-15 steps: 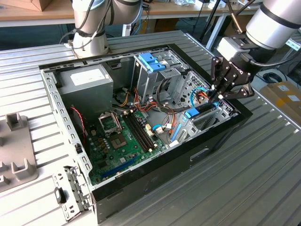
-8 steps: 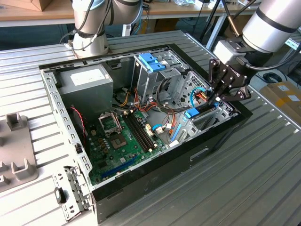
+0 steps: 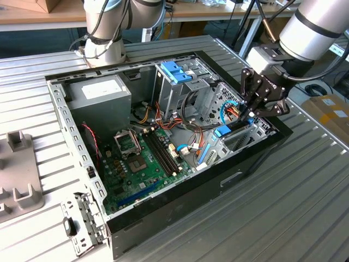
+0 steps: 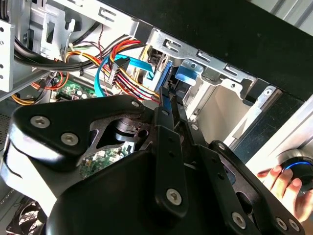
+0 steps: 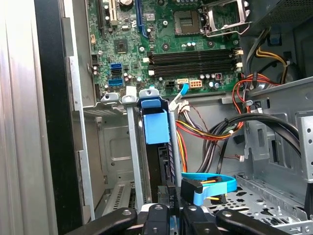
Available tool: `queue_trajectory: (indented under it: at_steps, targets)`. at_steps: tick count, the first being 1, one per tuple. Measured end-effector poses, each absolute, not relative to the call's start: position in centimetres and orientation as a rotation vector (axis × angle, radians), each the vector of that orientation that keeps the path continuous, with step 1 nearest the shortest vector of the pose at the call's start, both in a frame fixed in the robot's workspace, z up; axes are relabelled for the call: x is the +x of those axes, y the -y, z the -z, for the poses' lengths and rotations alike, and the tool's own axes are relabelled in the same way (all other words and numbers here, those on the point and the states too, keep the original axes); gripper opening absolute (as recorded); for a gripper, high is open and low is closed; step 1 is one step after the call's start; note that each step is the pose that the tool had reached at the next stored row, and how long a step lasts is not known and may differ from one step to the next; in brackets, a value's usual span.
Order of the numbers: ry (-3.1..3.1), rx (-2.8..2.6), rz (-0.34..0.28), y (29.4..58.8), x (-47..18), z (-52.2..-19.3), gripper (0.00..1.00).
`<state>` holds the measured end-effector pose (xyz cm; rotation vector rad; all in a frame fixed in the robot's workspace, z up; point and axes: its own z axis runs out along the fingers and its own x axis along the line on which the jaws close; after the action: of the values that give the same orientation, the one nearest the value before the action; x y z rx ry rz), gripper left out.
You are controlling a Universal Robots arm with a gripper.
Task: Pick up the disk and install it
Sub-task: 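Insert the first disk wire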
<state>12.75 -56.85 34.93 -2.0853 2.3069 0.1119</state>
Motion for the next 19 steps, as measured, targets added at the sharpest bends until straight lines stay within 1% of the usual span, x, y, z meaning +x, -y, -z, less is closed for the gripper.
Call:
queue_trajectory:
  at_steps: [19]
  targets:
    - [-2.306, -2.087, -0.112, 56.80, 12.76, -34.44, 0.17]
